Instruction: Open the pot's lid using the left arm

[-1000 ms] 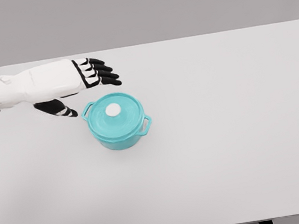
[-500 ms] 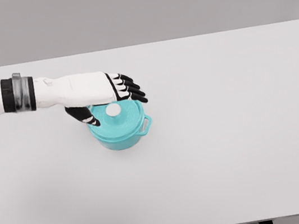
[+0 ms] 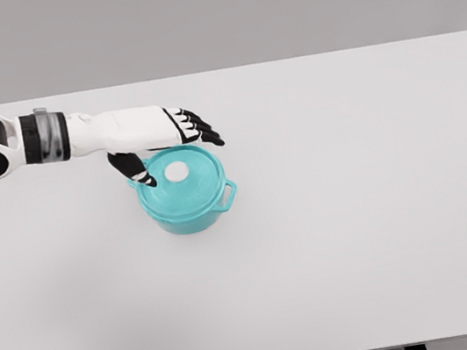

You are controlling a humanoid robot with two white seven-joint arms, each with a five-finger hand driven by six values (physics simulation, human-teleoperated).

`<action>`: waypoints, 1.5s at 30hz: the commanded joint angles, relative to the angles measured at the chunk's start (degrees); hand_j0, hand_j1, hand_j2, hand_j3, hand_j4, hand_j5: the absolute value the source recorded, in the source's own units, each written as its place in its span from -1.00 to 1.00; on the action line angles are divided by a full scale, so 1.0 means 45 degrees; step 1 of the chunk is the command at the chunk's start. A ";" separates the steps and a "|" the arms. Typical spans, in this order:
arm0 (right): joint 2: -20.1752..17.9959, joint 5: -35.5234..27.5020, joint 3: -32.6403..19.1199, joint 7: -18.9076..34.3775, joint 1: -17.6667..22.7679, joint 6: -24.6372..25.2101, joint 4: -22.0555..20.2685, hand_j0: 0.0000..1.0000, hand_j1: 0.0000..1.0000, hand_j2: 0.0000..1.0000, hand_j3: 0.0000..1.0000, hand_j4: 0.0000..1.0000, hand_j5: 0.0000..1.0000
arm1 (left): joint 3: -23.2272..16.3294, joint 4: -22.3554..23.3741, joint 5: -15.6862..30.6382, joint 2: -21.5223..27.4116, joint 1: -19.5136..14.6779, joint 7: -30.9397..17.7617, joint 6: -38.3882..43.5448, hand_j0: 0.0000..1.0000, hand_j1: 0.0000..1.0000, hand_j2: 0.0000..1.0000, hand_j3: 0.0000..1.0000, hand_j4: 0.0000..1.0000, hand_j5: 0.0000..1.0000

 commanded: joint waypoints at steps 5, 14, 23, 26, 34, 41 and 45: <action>-0.0001 0.0002 -0.0003 0.0004 0.0000 -0.0003 -0.0001 1.00 1.00 1.00 1.00 1.00 1.00 | -0.0352 0.0100 0.0039 -0.0103 0.0019 -0.0038 0.0033 1.00 1.00 1.00 1.00 1.00 1.00; -0.0001 0.0002 -0.0003 0.0004 0.0000 -0.0003 -0.0001 1.00 1.00 1.00 1.00 1.00 1.00 | -0.0333 0.0295 -0.0079 -0.0122 0.0000 -0.0038 0.0033 1.00 1.00 1.00 1.00 1.00 1.00; -0.0001 0.0002 -0.0003 0.0004 0.0000 -0.0003 -0.0001 1.00 1.00 1.00 1.00 1.00 1.00 | -0.0333 0.0295 -0.0137 -0.0083 0.0019 -0.0057 0.0033 0.41 0.41 0.41 0.41 0.41 0.41; -0.0001 0.0002 -0.0003 0.0004 0.0000 -0.0003 -0.0001 1.00 1.00 1.00 1.00 1.00 1.00 | -0.0333 0.0276 -0.0118 -0.0083 0.0039 -0.0057 0.0033 0.30 0.30 0.30 0.30 0.30 0.30; -0.0001 0.0002 -0.0003 0.0004 -0.0019 -0.0003 -0.0001 1.00 1.00 1.00 1.00 1.00 1.00 | -0.0372 0.0198 -0.0040 -0.0005 0.0097 0.0002 0.0033 -0.06 -0.06 -0.06 -0.06 -0.06 -0.06; -0.0001 0.0002 -0.0003 0.0004 0.0000 -0.0003 -0.0001 1.00 1.00 1.00 1.00 1.00 1.00 | -0.0274 -0.0896 0.1132 0.1557 -0.0117 -0.0018 0.0033 -0.22 -0.22 -0.22 -0.22 -0.22 -0.22; -0.0001 0.0002 -0.0003 0.0004 0.0000 -0.0003 -0.0001 1.00 1.00 1.00 1.00 1.00 1.00 | -0.0157 -0.1189 0.1737 0.2904 -0.0390 -0.0018 0.0033 -0.20 -0.20 -0.20 -0.20 -0.20 -0.20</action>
